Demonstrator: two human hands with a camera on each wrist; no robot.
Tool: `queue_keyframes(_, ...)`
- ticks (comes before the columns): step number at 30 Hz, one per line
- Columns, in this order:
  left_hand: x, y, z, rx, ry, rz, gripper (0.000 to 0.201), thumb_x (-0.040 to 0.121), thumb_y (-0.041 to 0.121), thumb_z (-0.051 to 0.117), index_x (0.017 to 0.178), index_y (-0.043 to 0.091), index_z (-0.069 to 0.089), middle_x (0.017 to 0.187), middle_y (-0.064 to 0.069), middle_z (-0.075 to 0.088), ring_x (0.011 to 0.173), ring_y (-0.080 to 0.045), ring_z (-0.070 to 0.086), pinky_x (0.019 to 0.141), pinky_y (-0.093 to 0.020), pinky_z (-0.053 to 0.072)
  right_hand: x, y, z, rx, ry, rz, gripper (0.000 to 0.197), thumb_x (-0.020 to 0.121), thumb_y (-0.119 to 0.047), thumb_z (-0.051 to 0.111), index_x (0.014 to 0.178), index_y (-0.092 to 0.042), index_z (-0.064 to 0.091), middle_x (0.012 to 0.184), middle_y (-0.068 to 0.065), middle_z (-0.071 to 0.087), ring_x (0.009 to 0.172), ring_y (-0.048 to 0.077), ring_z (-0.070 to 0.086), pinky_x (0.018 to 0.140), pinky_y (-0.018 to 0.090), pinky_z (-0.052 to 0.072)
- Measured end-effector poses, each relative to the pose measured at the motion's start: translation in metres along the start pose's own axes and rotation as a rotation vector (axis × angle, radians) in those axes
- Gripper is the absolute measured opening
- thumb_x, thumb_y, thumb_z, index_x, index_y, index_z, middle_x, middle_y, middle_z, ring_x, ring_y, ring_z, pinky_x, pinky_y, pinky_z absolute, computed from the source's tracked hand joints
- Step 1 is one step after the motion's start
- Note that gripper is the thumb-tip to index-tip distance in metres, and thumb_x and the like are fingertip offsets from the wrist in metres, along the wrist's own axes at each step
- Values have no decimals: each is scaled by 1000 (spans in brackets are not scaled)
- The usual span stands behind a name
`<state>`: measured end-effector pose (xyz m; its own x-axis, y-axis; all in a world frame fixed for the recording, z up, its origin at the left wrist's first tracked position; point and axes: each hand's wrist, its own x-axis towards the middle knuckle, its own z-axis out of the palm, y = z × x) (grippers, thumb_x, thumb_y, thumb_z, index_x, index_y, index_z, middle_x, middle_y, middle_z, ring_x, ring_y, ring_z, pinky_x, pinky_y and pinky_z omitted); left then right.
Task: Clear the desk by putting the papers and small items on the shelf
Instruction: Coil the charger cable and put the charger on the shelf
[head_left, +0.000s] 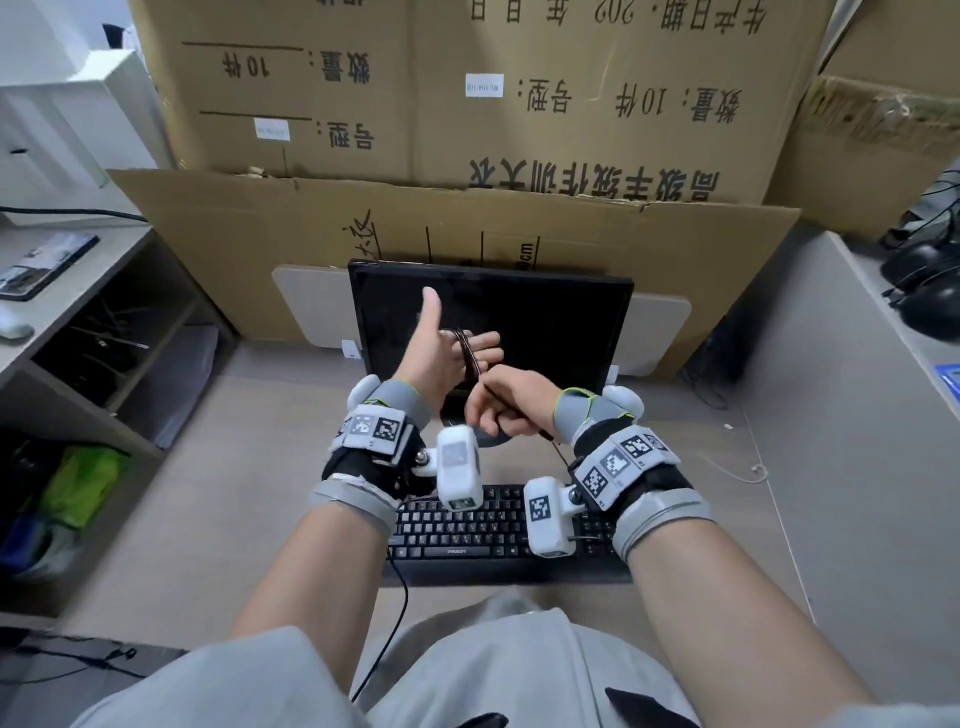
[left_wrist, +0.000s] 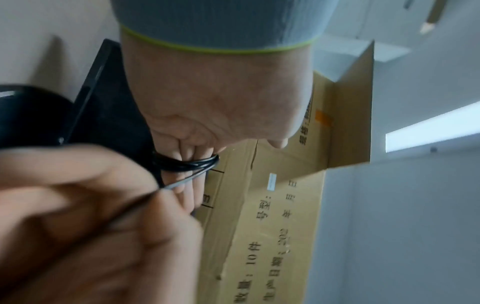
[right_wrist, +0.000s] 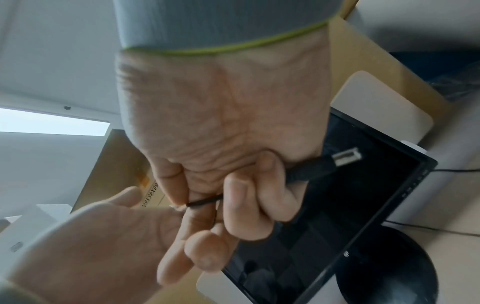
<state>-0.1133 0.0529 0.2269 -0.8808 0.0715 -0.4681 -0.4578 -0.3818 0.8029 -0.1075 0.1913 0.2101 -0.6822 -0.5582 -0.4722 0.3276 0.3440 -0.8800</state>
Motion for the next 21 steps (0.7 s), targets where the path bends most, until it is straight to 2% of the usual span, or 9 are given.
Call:
queue_keyframes(2,-3,9,-4,-77,-45,31,98,85,83,21,118,-4,50,91,-11,71,74,-22,65,63,-26,47,2,7,4,34,24,41,45,92,-24,30,68,-5,62,47,3,51,27,9,26,35,16,13)
queue_keyframes(4,-4,12,-8,-63,-102,7,98,86,83,21,113,-3,59,62,-1,51,50,-14,40,46,-19,31,3,12,-2,45,124,70,38,96,-25,38,65,-11,55,41,-4,44,27,6,28,32,14,15)
queue_keyframes(6,-7,11,-13,64,-123,-13,92,90,78,19,99,1,67,48,4,33,39,-11,22,39,-20,17,2,15,-10,74,316,97,37,96,-27,48,61,-15,47,35,-7,38,25,5,27,31,14,17)
queue_keyframes(8,-8,5,-13,188,-143,-40,83,92,75,22,87,5,67,43,6,26,36,-10,17,38,-23,12,0,17,-20,94,488,32,38,95,-27,55,60,-15,49,33,-9,38,25,3,27,32,15,19)
queue_keyframes(10,-9,0,-9,309,-147,-72,82,90,77,24,79,8,66,43,6,25,38,-10,14,40,-24,9,-3,13,-25,58,532,-92,30,94,-28,61,70,-10,62,38,-8,42,29,1,30,35,14,23)
queue_keyframes(13,-10,-4,0,479,-168,-128,92,79,89,18,70,11,64,45,5,23,41,-12,12,42,-26,8,-8,3,-35,162,475,-101,18,91,-28,65,96,-11,69,60,-4,55,37,2,39,33,13,23)
queue_keyframes(16,-6,-5,-3,544,-166,-154,97,75,93,13,66,10,62,45,3,25,44,-14,13,48,-29,8,-14,1,-44,293,343,-30,12,90,-25,67,96,-15,68,75,-5,67,50,1,60,35,11,30)
queue_keyframes(18,-5,-6,-3,606,-159,-149,96,76,92,11,62,10,59,43,2,26,41,-14,16,46,-28,11,-13,6,-44,202,332,-77,9,89,-24,68,96,-19,70,81,-5,71,64,0,66,47,11,39)
queue_keyframes(21,-4,-7,1,695,-119,-121,94,74,93,12,53,12,53,41,2,26,40,-15,17,44,-27,12,-8,6,-42,-28,390,-230,15,86,-23,71,100,-21,75,79,-7,72,67,-3,61,57,10,44)
